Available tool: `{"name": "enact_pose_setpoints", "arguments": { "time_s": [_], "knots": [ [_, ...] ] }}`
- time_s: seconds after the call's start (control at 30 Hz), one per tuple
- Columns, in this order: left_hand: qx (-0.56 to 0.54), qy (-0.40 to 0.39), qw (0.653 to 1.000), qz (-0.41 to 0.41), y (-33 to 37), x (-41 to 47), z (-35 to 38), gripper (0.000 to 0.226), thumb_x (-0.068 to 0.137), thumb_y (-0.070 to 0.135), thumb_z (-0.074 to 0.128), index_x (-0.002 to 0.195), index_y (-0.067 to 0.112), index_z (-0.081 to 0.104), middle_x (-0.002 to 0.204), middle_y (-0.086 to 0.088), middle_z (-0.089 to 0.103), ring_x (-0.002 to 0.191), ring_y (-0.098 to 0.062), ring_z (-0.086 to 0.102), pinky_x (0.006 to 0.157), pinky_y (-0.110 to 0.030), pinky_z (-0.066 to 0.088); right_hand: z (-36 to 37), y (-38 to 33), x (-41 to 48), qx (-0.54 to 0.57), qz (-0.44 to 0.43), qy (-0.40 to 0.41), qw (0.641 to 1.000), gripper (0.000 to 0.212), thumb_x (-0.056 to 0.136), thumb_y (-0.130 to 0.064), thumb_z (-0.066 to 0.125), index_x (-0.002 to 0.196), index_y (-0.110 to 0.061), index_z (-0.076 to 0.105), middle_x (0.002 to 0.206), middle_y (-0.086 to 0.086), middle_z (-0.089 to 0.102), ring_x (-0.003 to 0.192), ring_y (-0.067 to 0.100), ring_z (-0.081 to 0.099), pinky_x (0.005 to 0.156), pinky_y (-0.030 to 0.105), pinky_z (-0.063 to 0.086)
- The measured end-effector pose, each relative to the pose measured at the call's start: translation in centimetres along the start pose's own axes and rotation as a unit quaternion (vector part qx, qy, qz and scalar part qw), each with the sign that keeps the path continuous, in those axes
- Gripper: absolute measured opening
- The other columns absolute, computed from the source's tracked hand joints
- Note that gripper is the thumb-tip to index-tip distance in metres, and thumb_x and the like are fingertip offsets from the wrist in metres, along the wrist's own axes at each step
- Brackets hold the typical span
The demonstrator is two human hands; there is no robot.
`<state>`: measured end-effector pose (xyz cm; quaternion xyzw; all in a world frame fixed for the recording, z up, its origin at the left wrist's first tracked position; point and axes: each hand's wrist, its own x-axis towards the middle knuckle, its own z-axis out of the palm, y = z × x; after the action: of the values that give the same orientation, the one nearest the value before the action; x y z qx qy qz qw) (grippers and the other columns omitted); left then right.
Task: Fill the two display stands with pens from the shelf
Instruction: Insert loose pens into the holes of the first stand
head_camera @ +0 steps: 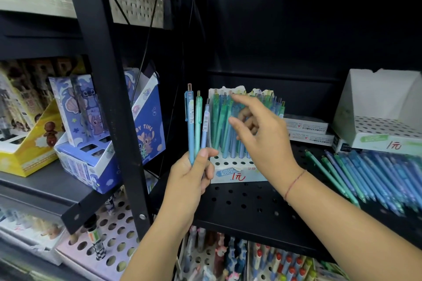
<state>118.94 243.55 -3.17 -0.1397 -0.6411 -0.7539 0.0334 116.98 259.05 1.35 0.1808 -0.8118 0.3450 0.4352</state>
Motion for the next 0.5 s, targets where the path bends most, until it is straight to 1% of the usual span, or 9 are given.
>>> {"name": "enact_pose_setpoints", "arguments": {
  "time_s": [0.1,0.17,0.2,0.3,0.33,0.43,0.47,0.5],
  "knots": [
    [0.001,-0.009,1.0,-0.003,0.0,0.1,0.0,0.028,0.1,0.029,0.042,0.099,0.017,0.067,0.06,0.004,0.049,0.048,-0.009,0.03,0.044,-0.015,0.029,-0.1,0.1,0.0,-0.019,0.0,0.003,1.0,0.039,0.094,-0.018,0.058,0.132,-0.024,0.054,0.072,-0.004,0.052,0.061,0.008,0.046,0.06,0.016,0.042],
    [0.001,-0.019,1.0,-0.003,0.0,0.1,-0.1,0.028,0.1,0.03,0.042,0.1,0.016,0.067,0.061,0.003,0.049,0.047,-0.009,0.03,0.045,-0.014,0.029,-0.1,0.2,0.0,-0.027,0.013,-0.002,1.0,0.038,0.095,-0.02,0.056,0.133,-0.026,0.054,0.066,-0.007,0.049,0.058,0.007,0.044,0.057,0.015,0.039],
    [0.002,-0.025,1.0,-0.004,0.0,0.1,-0.1,0.029,0.1,0.03,0.042,0.1,0.016,0.067,0.061,0.003,0.049,0.047,-0.008,0.03,0.045,-0.014,0.029,-0.1,0.2,0.0,-0.031,0.021,-0.012,0.999,0.039,0.096,-0.021,0.055,0.134,-0.028,0.053,0.064,-0.008,0.049,0.057,0.008,0.044,0.056,0.018,0.04],
    [0.005,-0.041,0.999,-0.006,0.0,0.1,-0.2,0.03,0.099,0.031,0.042,0.1,0.016,0.068,0.062,0.003,0.049,0.047,-0.008,0.03,0.045,-0.014,0.028,0.0,0.2,0.0,-0.042,0.038,-0.051,0.997,0.044,0.097,-0.023,0.054,0.139,-0.034,0.046,0.064,-0.001,0.052,0.057,0.014,0.048,0.056,0.034,0.047],
    [0.004,-0.045,0.999,-0.005,0.0,0.1,-0.2,0.03,0.099,0.032,0.043,0.1,0.016,0.068,0.062,0.003,0.05,0.047,-0.008,0.03,0.044,-0.014,0.028,0.0,0.2,0.0,-0.04,0.042,-0.054,0.997,0.045,0.097,-0.023,0.053,0.139,-0.034,0.044,0.064,0.0,0.052,0.058,0.015,0.048,0.057,0.035,0.047],
    [-0.001,-0.066,0.998,-0.001,0.1,0.1,-0.2,0.032,0.093,0.037,0.045,0.099,0.016,0.069,0.063,0.003,0.051,0.047,-0.008,0.031,0.044,-0.013,0.029,-0.2,-0.3,0.0,0.018,0.053,-0.042,0.998,0.042,0.097,-0.025,0.054,0.138,-0.03,0.047,0.067,-0.001,0.054,0.056,0.012,0.048,0.055,0.024,0.043],
    [0.0,-0.073,0.997,0.0,0.1,0.1,-0.2,0.033,0.091,0.039,0.046,0.099,0.017,0.069,0.064,0.003,0.051,0.047,-0.007,0.031,0.044,-0.013,0.029,-0.3,-0.6,-0.1,0.057,0.057,-0.038,0.996,0.042,0.096,-0.026,0.054,0.137,-0.028,0.048,0.07,-0.002,0.055,0.055,0.011,0.05,0.055,0.023,0.043],
    [0.001,-0.078,0.997,-0.001,0.2,0.1,-0.2,0.034,0.089,0.04,0.046,0.099,0.017,0.069,0.064,0.002,0.051,0.047,-0.007,0.032,0.044,-0.012,0.029,-0.4,-0.9,-0.1,0.098,0.066,-0.041,0.992,0.043,0.096,-0.027,0.055,0.137,-0.029,0.046,0.074,-0.003,0.058,0.055,0.012,0.053,0.055,0.025,0.046]
  ]
}}
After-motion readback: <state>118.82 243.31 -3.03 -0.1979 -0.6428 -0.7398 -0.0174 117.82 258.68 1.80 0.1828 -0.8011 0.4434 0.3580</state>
